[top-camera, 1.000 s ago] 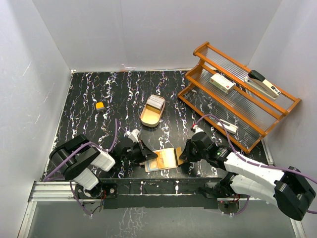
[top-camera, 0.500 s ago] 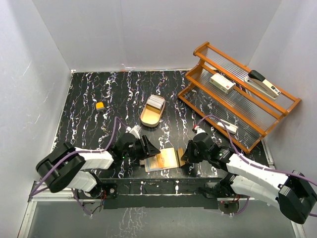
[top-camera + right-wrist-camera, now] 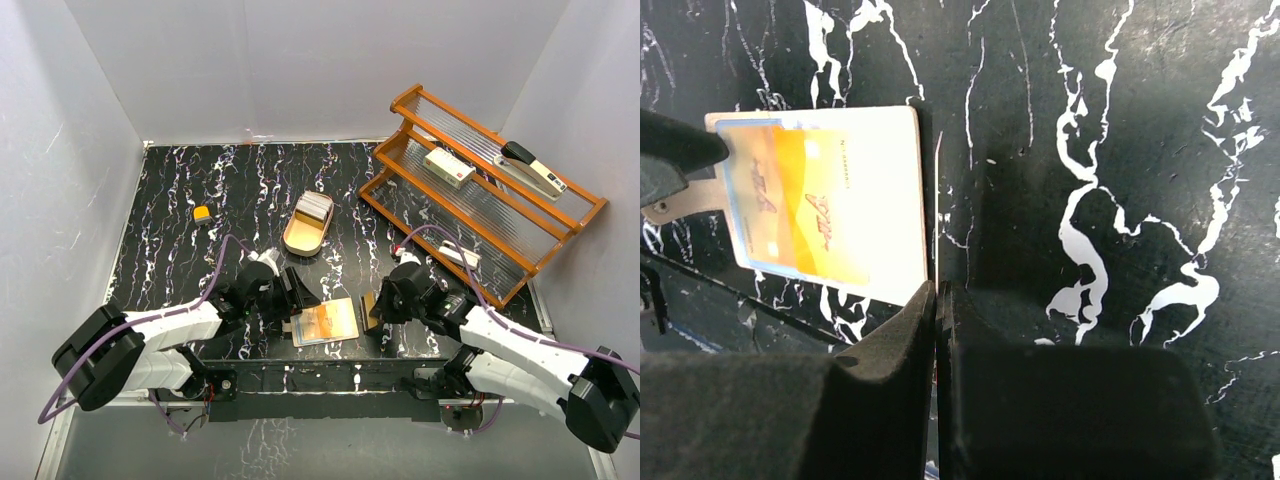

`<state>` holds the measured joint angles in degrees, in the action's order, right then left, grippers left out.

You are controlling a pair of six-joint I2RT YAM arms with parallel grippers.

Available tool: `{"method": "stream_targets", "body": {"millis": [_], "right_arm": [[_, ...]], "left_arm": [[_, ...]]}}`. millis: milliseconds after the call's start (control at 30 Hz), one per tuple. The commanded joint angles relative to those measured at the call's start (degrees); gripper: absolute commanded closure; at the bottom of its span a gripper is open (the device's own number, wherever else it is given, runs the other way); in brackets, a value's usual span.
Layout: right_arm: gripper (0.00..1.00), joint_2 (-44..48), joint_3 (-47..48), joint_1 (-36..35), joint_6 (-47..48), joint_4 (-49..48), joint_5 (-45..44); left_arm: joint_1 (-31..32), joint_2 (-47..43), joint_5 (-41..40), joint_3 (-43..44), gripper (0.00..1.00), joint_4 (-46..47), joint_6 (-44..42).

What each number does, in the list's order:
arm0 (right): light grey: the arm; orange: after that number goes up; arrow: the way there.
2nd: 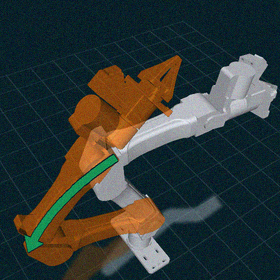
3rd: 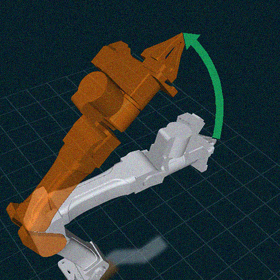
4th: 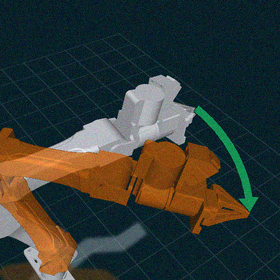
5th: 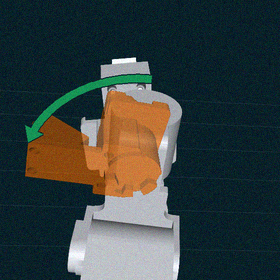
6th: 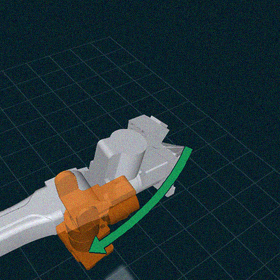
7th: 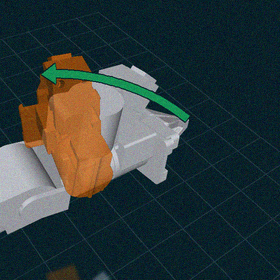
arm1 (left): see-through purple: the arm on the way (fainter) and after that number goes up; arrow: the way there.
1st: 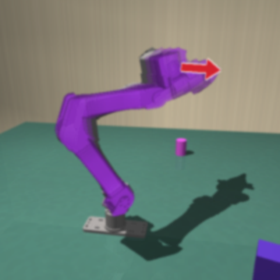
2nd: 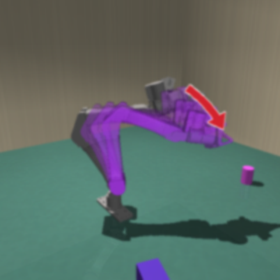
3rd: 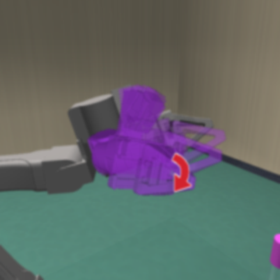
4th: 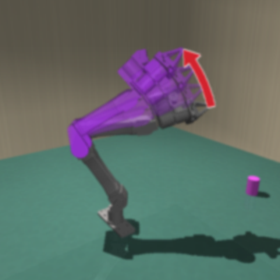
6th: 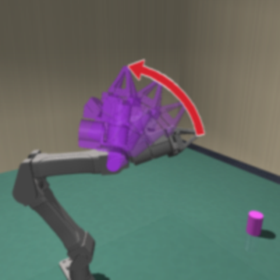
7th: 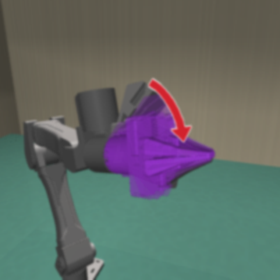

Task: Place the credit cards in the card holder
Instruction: Insert the credit card into the card holder.

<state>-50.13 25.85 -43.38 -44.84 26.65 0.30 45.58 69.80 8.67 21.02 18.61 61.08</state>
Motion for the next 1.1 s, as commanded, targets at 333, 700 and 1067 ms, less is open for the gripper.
{"method": "stream_targets", "body": {"millis": [333, 700, 1067], "right_arm": [[1.0, -6.1, 0.7, -0.1, 1.6, -5.0, -0.3], [1.0, -5.5, -0.8, -0.2, -0.9, -8.8, 3.0], [1.0, -4.9, -1.8, -0.6, -1.4, -8.9, 3.2]], "left_arm": [[0.7, 3.4, 4.3, 0.6, 0.31, 1.6, 7.4], [3.3, 12.3, 6.1, 2.7, 0.31, 8.1, 11.7], [4.8, 15.2, 6.5, 3.5, 0.31, 15.0, 14.7]]}}
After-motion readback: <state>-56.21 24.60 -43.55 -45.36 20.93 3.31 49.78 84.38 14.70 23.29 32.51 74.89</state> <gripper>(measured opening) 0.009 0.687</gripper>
